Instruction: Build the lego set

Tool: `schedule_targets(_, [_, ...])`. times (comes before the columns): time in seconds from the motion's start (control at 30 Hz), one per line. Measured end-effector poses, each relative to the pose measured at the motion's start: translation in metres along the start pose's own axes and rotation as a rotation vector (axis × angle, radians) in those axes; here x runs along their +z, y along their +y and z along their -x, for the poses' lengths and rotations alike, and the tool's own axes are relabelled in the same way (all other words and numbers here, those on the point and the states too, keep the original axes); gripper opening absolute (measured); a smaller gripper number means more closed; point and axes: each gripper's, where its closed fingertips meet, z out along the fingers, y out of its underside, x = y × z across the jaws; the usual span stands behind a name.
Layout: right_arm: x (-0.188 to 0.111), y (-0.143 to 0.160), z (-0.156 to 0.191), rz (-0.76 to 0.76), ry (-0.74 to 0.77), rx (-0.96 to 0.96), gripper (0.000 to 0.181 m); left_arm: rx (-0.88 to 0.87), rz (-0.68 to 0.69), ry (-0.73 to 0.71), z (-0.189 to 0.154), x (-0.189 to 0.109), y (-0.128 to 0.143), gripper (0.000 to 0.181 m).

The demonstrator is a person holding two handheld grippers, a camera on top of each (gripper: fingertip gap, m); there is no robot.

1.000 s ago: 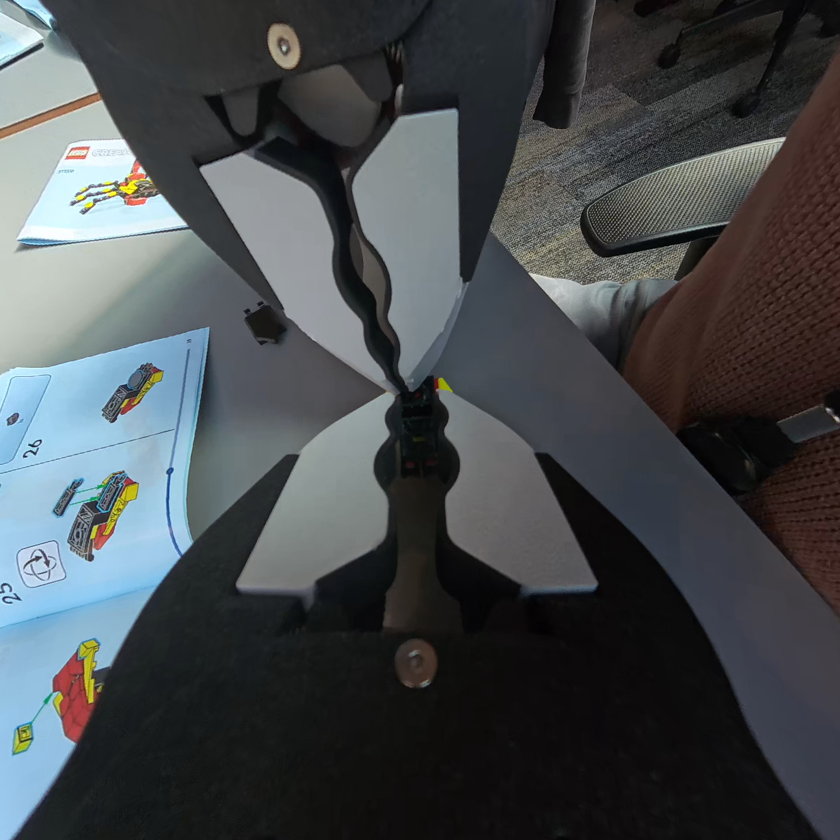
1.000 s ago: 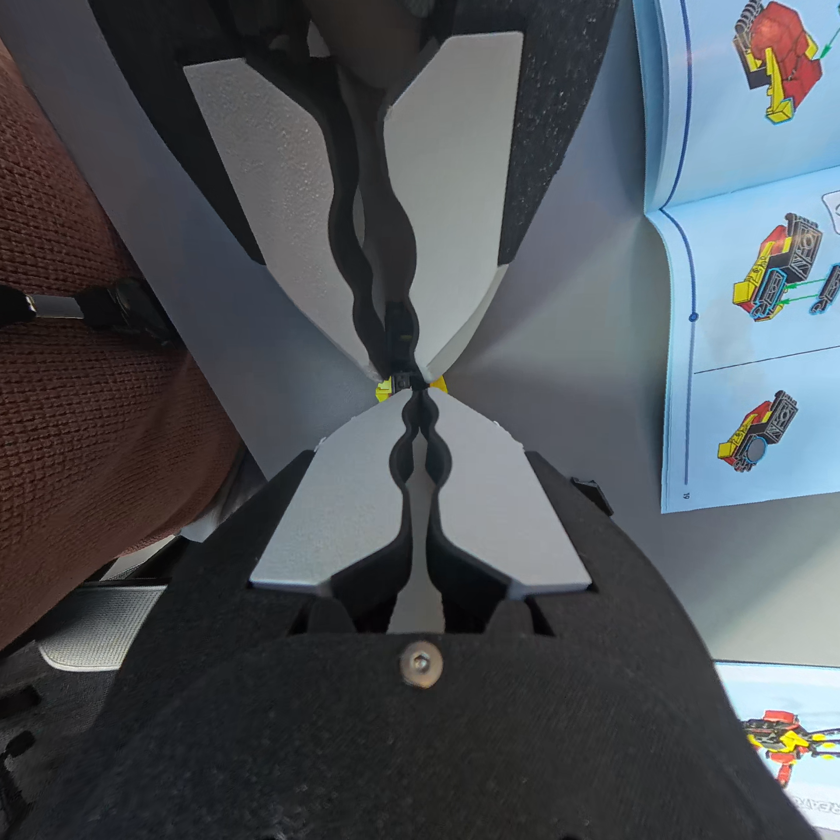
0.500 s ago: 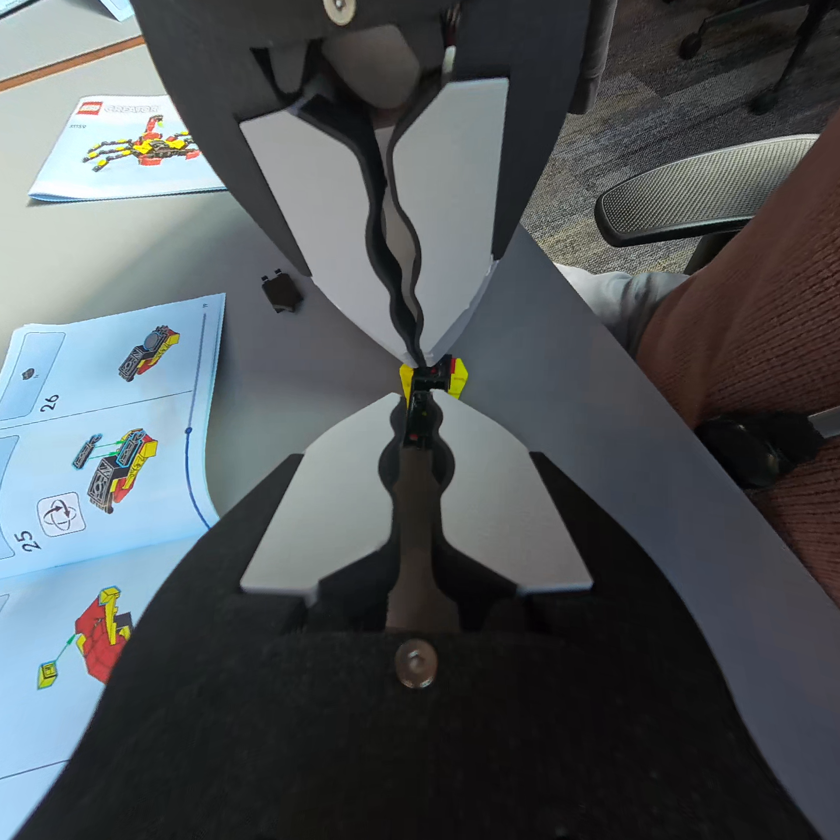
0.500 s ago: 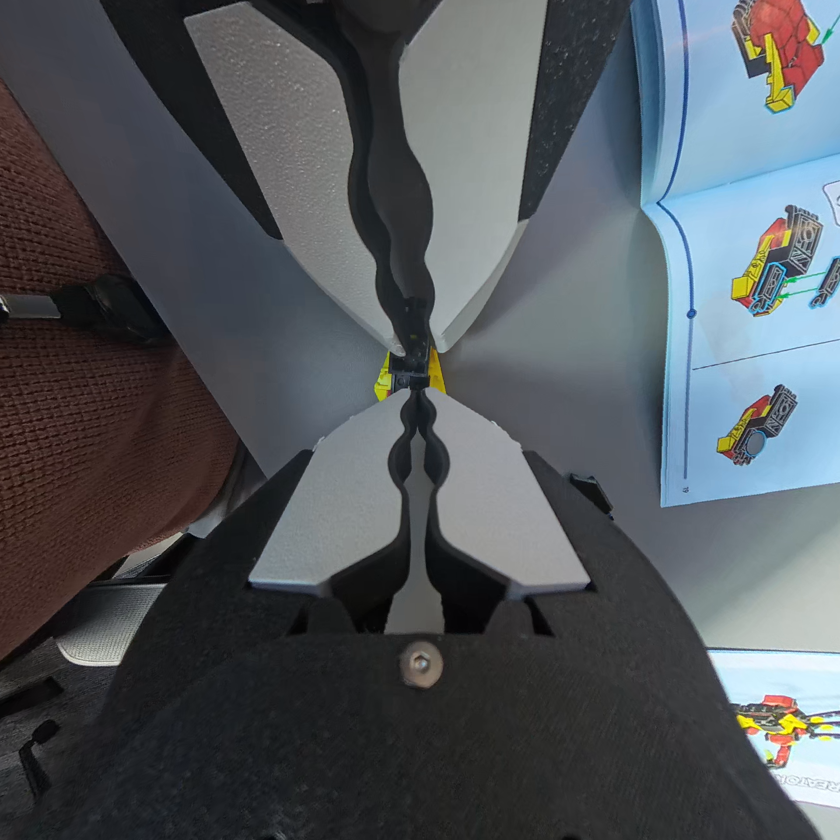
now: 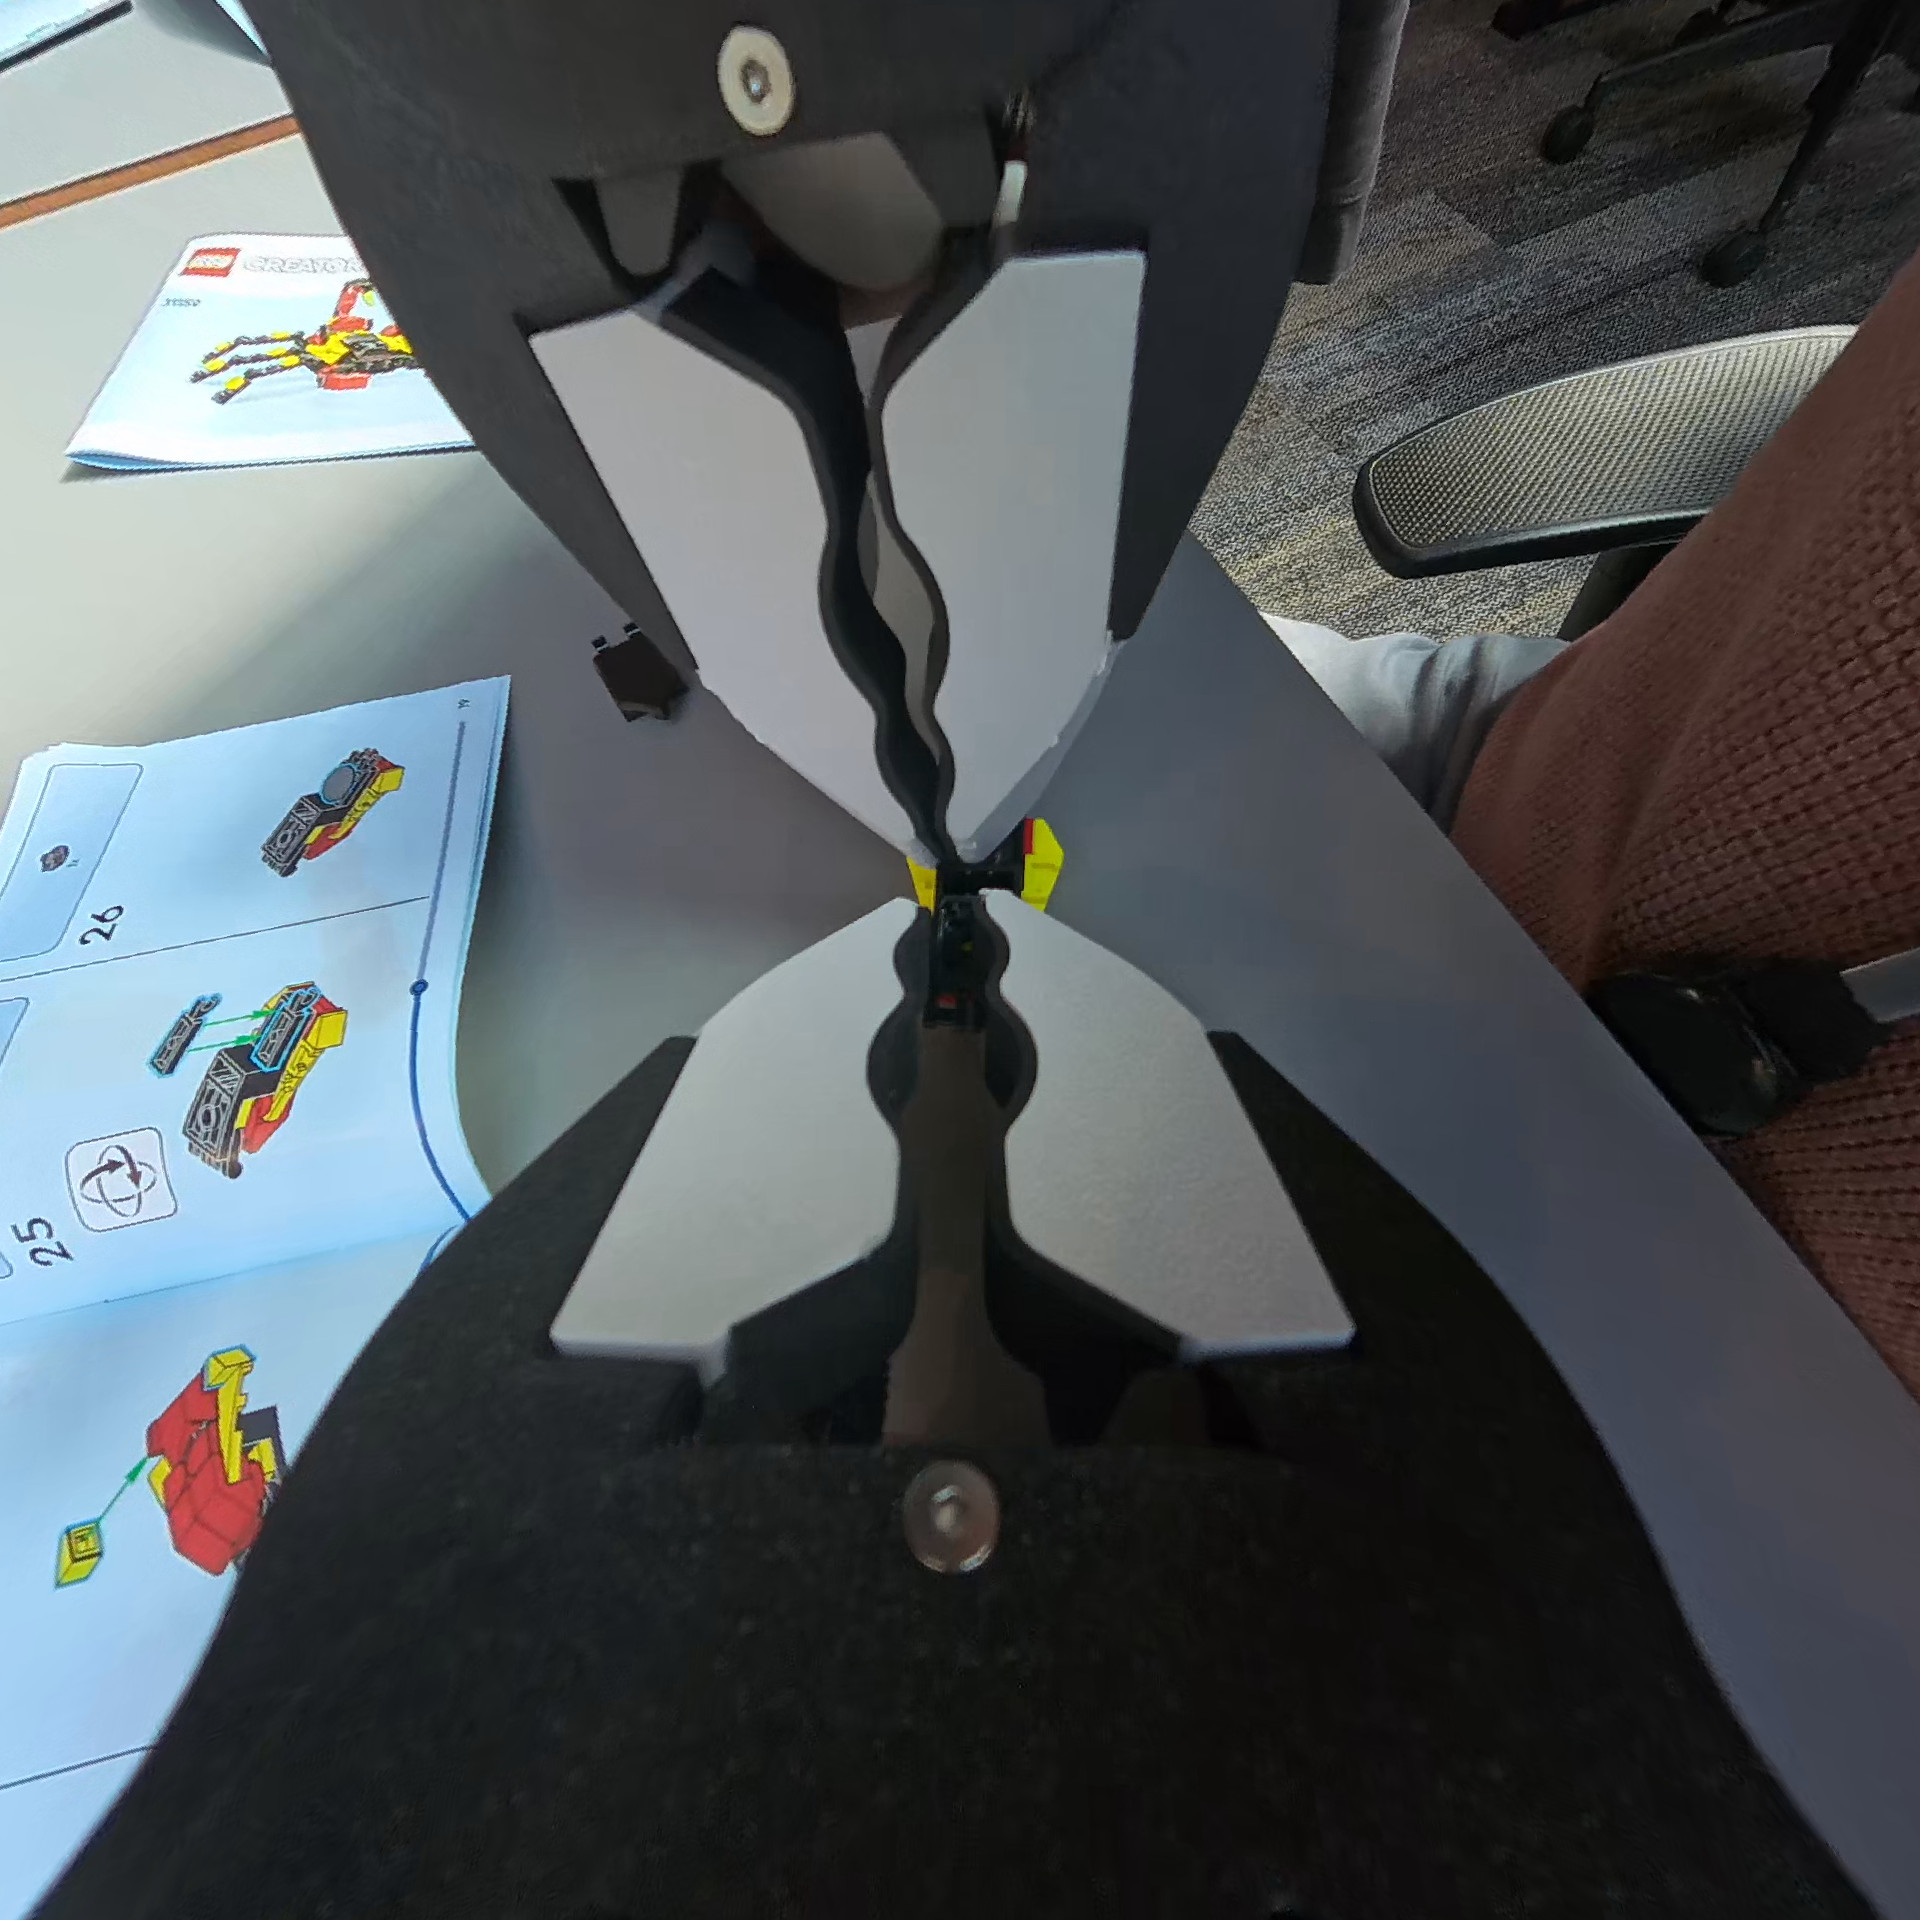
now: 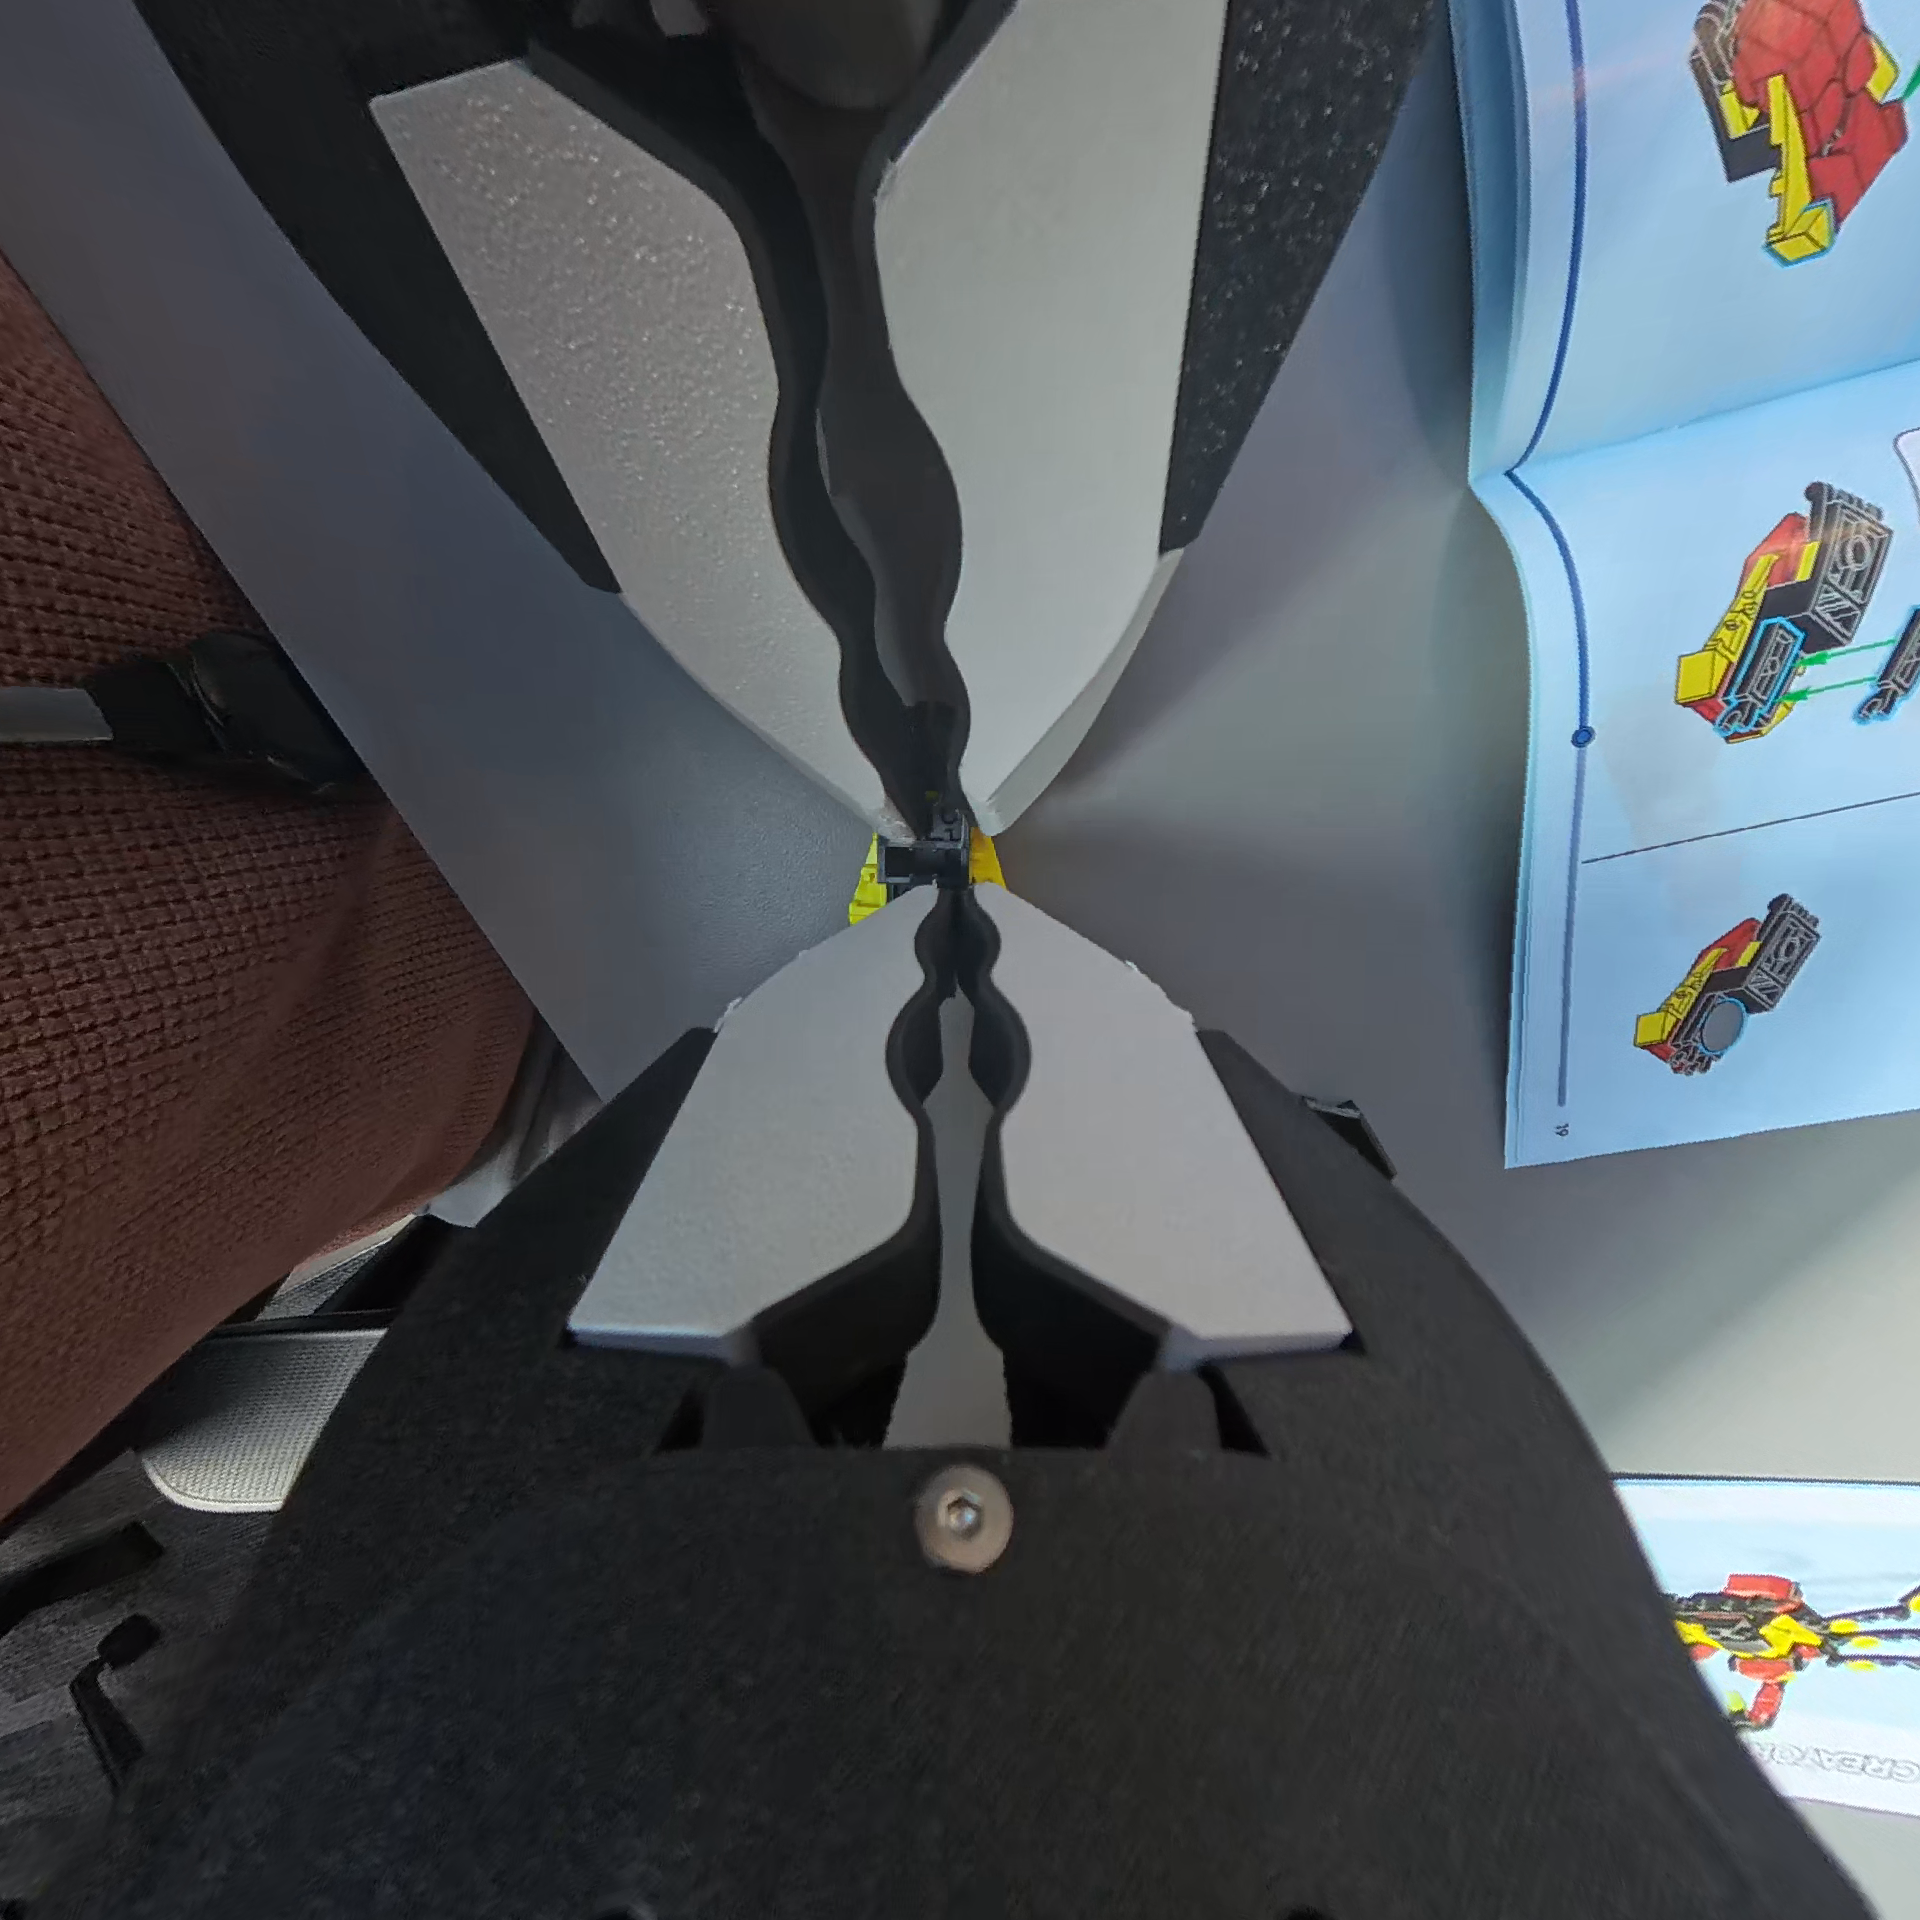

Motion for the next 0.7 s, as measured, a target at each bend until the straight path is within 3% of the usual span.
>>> schedule_targets(0.03, [0.0,0.0,0.0,-0.005,-0.006,0.006,0.0,-0.001,0.0,0.0,0.0,0.0,0.0,0.007])
schedule_targets(0.33, [-0.007,0.0,-0.003,-0.133,0.01,0.058,0.0,-0.01,0.008,-0.037,0.002,-0.001,0.0,0.008])
schedule_targets(0.47, [-0.037,-0.012,-0.012,-0.246,0.088,0.088,0.004,-0.05,-0.007,-0.137,0.001,-0.024,-0.003,0.011])
schedule_targets(0.57, [-0.058,-0.046,-0.014,-0.393,0.109,0.096,0.008,-0.132,-0.07,-0.26,-0.011,-0.063,0.003,0.014])
schedule_targets(0.7, [-0.052,-0.121,-0.01,-0.522,0.092,-0.003,0.009,-0.295,-0.13,-0.452,-0.033,-0.131,0.037,0.016])
